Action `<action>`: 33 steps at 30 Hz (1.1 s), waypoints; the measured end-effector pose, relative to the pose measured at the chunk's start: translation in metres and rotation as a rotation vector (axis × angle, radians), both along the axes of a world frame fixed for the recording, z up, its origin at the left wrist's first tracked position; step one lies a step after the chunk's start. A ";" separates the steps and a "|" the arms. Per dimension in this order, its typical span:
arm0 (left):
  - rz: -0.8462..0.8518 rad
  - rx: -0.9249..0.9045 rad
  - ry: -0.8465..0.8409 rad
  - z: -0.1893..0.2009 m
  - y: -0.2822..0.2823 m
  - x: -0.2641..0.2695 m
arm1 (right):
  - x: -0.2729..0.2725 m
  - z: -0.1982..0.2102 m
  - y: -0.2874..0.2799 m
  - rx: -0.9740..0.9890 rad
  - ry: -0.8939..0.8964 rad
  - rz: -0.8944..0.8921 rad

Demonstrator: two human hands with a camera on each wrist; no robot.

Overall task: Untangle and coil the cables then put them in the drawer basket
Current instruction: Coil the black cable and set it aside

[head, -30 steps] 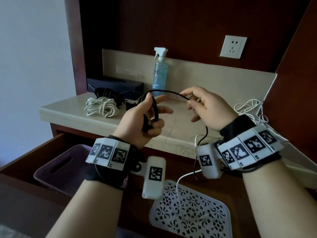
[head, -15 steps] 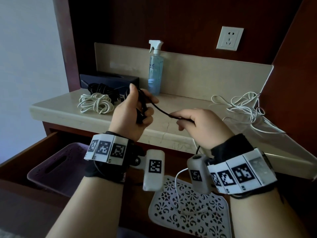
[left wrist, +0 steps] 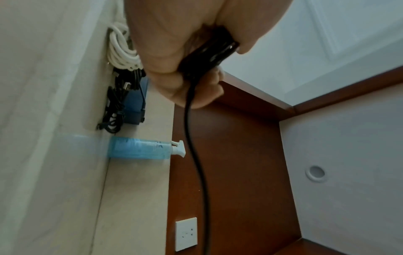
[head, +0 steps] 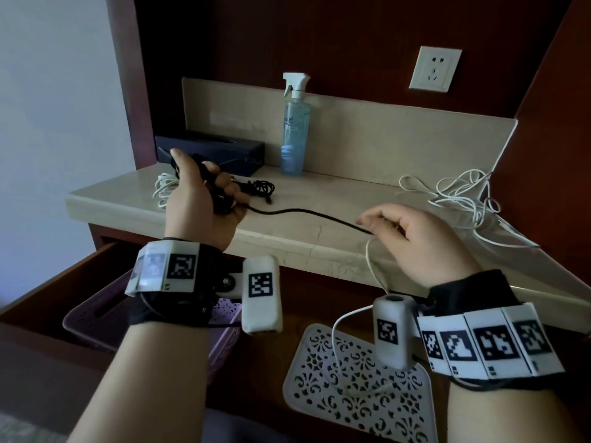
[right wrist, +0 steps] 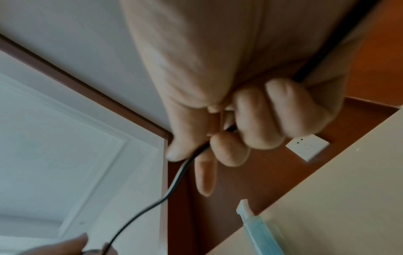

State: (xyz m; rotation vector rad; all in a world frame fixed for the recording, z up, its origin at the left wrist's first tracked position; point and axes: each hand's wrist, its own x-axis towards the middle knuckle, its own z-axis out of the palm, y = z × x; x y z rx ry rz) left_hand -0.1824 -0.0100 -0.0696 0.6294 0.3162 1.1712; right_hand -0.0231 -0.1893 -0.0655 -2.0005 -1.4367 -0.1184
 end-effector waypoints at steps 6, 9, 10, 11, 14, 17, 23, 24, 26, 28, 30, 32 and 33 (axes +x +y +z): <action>0.027 0.186 0.312 -0.006 0.002 -0.014 | -0.030 0.011 0.011 0.221 -0.161 0.178; -0.023 0.302 0.511 -0.008 0.002 -0.021 | -0.047 0.020 0.022 0.318 -0.215 0.269; -0.058 0.328 0.556 -0.009 0.001 -0.023 | -0.053 0.023 0.027 0.344 -0.231 0.286; -0.093 0.351 0.590 -0.009 0.000 -0.026 | -0.059 0.026 0.033 0.370 -0.248 0.295; -0.180 0.449 0.679 -0.012 -0.002 -0.033 | -0.075 0.035 0.049 0.430 -0.283 0.306; -0.339 0.532 0.673 -0.014 -0.005 -0.038 | -0.088 0.044 0.066 0.454 -0.290 0.309; -0.672 0.584 0.501 -0.014 0.000 -0.053 | -0.090 0.052 0.088 0.394 -0.177 0.198; -0.697 0.607 0.485 -0.014 0.001 -0.057 | -0.089 0.052 0.089 0.386 -0.161 0.177; -0.738 0.639 0.470 -0.012 0.002 -0.063 | -0.091 0.052 0.090 0.388 -0.130 0.152; -0.742 0.631 0.478 -0.010 0.003 -0.067 | -0.095 0.053 0.091 0.399 -0.112 0.154; -0.760 0.592 0.443 -0.011 0.005 -0.069 | -0.101 0.054 0.092 0.414 -0.116 0.155; -0.792 0.546 0.392 -0.011 0.008 -0.072 | -0.108 0.056 0.094 0.424 -0.126 0.157; -0.806 0.523 0.373 -0.012 0.009 -0.074 | -0.110 0.057 0.096 0.422 -0.130 0.152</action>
